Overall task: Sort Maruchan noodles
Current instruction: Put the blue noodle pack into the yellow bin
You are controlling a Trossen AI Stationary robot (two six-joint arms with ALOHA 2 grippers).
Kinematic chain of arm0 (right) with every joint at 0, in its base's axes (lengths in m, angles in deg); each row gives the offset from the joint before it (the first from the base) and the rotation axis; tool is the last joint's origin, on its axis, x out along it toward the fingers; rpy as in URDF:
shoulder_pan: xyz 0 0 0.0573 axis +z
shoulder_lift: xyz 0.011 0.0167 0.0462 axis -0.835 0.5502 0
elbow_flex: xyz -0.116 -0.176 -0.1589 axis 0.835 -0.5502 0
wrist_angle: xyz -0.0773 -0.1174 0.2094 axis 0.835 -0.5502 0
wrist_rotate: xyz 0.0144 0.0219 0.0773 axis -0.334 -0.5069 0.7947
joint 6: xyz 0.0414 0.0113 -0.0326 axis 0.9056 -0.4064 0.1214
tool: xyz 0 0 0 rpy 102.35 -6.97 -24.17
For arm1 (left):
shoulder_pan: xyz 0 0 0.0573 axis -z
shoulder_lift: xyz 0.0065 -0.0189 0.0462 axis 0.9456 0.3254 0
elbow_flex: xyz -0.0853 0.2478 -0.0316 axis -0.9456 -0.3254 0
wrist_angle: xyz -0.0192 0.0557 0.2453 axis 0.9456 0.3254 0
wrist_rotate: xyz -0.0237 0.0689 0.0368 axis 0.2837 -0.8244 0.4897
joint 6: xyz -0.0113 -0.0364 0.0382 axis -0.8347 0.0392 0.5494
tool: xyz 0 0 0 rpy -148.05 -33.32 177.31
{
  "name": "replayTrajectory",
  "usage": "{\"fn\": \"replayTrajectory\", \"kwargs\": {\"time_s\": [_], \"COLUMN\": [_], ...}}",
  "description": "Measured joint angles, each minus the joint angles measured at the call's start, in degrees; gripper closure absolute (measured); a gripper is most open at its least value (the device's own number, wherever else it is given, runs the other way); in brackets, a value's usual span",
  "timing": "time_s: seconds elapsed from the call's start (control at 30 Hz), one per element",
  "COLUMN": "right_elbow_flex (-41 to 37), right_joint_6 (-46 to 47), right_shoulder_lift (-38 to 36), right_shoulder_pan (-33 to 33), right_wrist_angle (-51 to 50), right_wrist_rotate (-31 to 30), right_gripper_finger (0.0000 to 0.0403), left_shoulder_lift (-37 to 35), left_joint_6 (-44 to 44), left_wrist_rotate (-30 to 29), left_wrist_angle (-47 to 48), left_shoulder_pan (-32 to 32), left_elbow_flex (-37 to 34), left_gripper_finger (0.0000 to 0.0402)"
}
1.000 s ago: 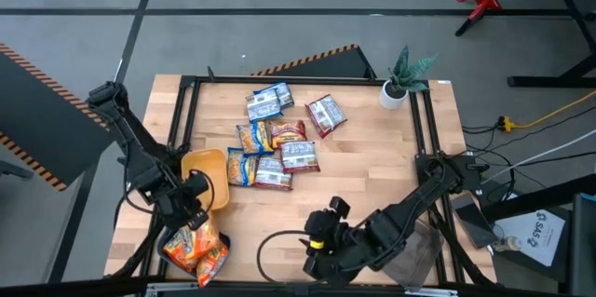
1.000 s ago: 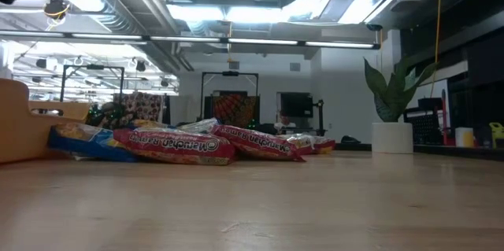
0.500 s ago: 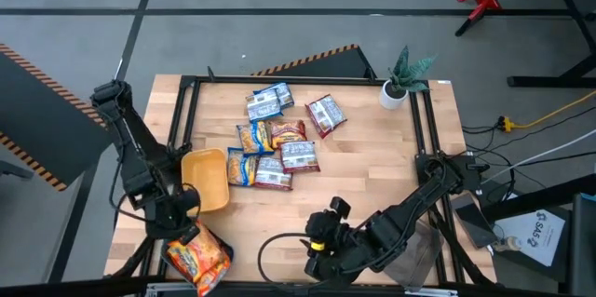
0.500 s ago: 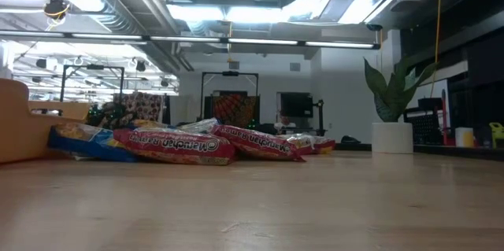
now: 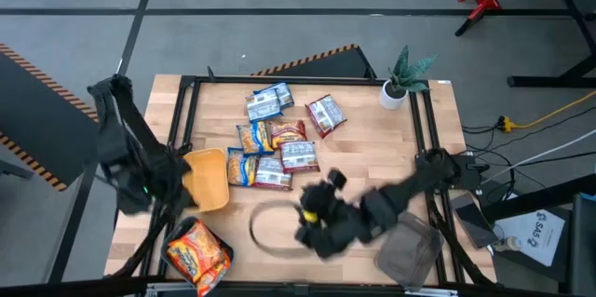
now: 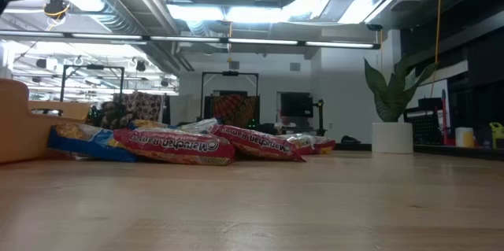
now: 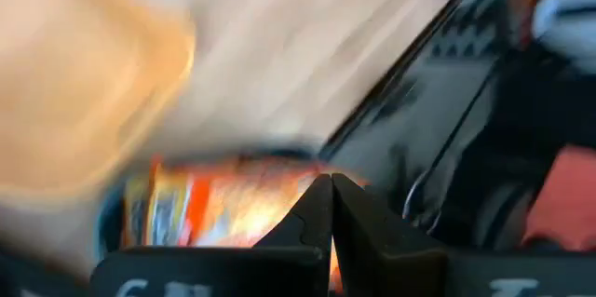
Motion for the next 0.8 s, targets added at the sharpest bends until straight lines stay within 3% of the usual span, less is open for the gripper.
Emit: {"fn": "replayTrajectory", "kwargs": {"time_s": [0.17, 0.33, 0.43, 0.53, 0.67, 0.8], "right_elbow_flex": [0.0, 0.0, 0.0, 0.0, 0.0, 0.0], "right_joint_6": [-6.1, -15.7, -21.9, -24.4, -23.8, -22.7], "right_shoulder_lift": [-0.7, 0.7, 1.9, 3.0, 5.3, 8.6], "right_shoulder_pan": [-9.3, -19.6, -24.3, -29.1, -35.9, -39.2], "right_wrist_angle": [0.4, 4.7, 8.7, 10.4, 14.9, 21.2], "right_wrist_rotate": [8.6, 19.2, 21.0, 23.7, 34.5, 42.5], "right_gripper_finger": [0.0194, 0.0194, 0.0194, 0.0194, 0.0194, 0.0194], "left_shoulder_lift": [-3.8, -6.5, -9.7, -14.1, -19.4, -22.3], "left_joint_6": [10.3, 25.4, 32.0, 35.8, 38.5, 39.3], "left_wrist_rotate": [-13.2, -19.3, -21.0, -22.1, -22.3, -22.5], "left_wrist_angle": [13.9, 21.5, 24.3, 24.8, 22.8, 14.7], "left_shoulder_pan": [-5.3, -14.1, -19.3, -23.3, -25.3, -25.4], "left_elbow_flex": [8.7, 11.2, 11.2, 10.6, 8.4, 4.4], "left_gripper_finger": [0.0400, 0.0373, 0.0348, 0.0325, 0.0306, 0.0300]}}
